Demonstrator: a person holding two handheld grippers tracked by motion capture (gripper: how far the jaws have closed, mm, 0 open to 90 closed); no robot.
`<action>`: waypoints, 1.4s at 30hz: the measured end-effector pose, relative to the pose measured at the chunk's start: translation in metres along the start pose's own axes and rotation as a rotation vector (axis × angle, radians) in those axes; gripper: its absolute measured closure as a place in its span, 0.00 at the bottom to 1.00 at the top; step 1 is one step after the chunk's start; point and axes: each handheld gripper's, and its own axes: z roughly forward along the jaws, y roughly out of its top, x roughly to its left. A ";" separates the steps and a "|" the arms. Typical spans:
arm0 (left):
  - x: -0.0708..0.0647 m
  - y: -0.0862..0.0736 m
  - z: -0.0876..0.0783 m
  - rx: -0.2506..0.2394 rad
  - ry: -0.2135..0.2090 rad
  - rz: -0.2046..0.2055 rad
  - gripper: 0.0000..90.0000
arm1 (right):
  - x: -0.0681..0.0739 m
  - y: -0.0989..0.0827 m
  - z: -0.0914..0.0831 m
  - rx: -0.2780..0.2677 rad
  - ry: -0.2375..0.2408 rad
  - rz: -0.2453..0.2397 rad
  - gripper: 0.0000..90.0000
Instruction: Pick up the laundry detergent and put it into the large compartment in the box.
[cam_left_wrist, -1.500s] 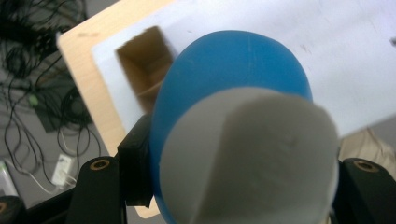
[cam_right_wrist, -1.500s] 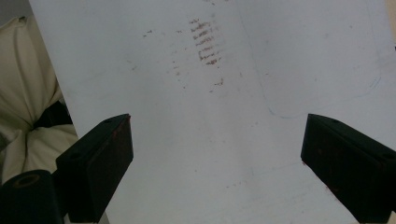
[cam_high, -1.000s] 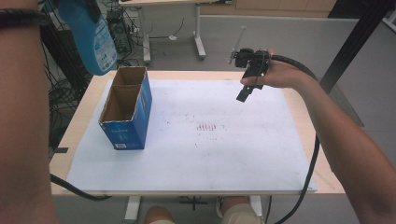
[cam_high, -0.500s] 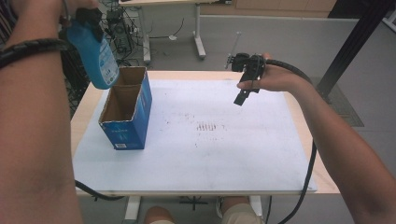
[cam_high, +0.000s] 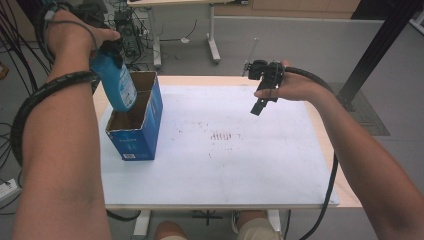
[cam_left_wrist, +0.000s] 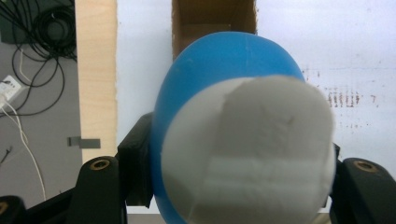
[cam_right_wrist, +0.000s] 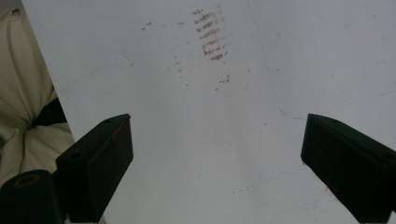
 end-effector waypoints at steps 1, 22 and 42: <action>0.000 0.000 0.004 0.008 0.003 0.002 0.41 | 0.000 0.000 0.000 0.001 0.001 0.003 0.10; 0.001 -0.009 0.060 0.022 -0.006 -0.058 0.41 | -0.001 0.005 0.006 0.015 0.006 0.003 0.10; -0.004 -0.016 0.103 0.034 0.006 -0.093 0.41 | -0.004 -0.001 0.013 0.008 0.016 0.012 0.10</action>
